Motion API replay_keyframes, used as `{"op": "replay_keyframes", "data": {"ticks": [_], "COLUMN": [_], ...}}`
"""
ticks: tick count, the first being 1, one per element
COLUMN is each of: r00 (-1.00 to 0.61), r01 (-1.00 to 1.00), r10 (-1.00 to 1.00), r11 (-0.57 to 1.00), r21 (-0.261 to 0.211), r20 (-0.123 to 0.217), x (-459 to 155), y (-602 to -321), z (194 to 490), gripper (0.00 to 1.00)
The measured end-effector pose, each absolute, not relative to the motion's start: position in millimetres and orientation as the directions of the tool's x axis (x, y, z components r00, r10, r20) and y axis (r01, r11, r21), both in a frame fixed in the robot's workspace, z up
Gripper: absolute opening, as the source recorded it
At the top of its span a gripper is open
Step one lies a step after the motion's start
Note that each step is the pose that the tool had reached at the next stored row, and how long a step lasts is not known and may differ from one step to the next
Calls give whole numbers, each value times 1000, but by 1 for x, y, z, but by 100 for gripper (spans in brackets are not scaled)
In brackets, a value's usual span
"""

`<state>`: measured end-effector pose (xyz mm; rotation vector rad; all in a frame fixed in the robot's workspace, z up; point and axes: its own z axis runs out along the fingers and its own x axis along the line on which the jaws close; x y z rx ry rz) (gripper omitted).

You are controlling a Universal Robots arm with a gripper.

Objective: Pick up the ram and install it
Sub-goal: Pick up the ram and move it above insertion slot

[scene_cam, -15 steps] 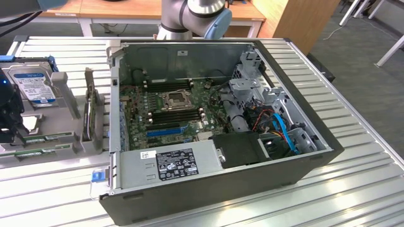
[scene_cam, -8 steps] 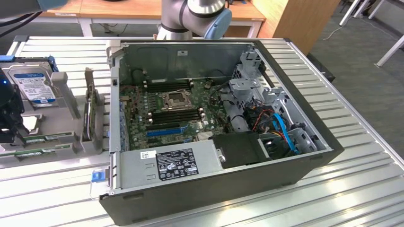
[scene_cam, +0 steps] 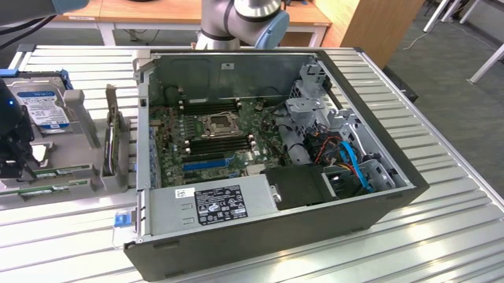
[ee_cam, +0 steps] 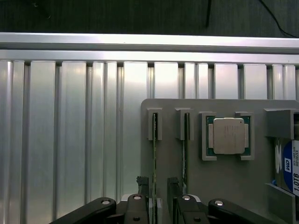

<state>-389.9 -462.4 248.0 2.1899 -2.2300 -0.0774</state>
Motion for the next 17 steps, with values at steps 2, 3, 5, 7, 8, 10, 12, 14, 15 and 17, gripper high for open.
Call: {"op": "replay_keyframes", "data": {"ticks": [2,3,5,7,8,10,12,14,15,17], "r00": [-19,-19,-19,-19,-19,-19,-19,-19,-19,-19], "r01": [-999,-999,-999,-999,-999,-999,-999,-999,-999,-999], "r10": [-1000,-1000,-1000,-1000,-1000,-1000,-1000,-1000,-1000,-1000], "r11": [18,18,18,18,18,18,18,18,18,18], "r21": [46,46,46,46,46,47,47,47,47,47], "r20": [-24,-24,-24,-24,-24,-24,-24,-24,-24,-24], "x": [-388,-387,-386,-384,-383,-380,-378,-376,-375,-374], "y": [-462,-462,-462,-462,-462,-462,-462,-462,-462,-462], "z": [248,248,248,248,248,248,248,248,248,248], "gripper": [30,30,30,30,30,30,30,30,30,30]}}
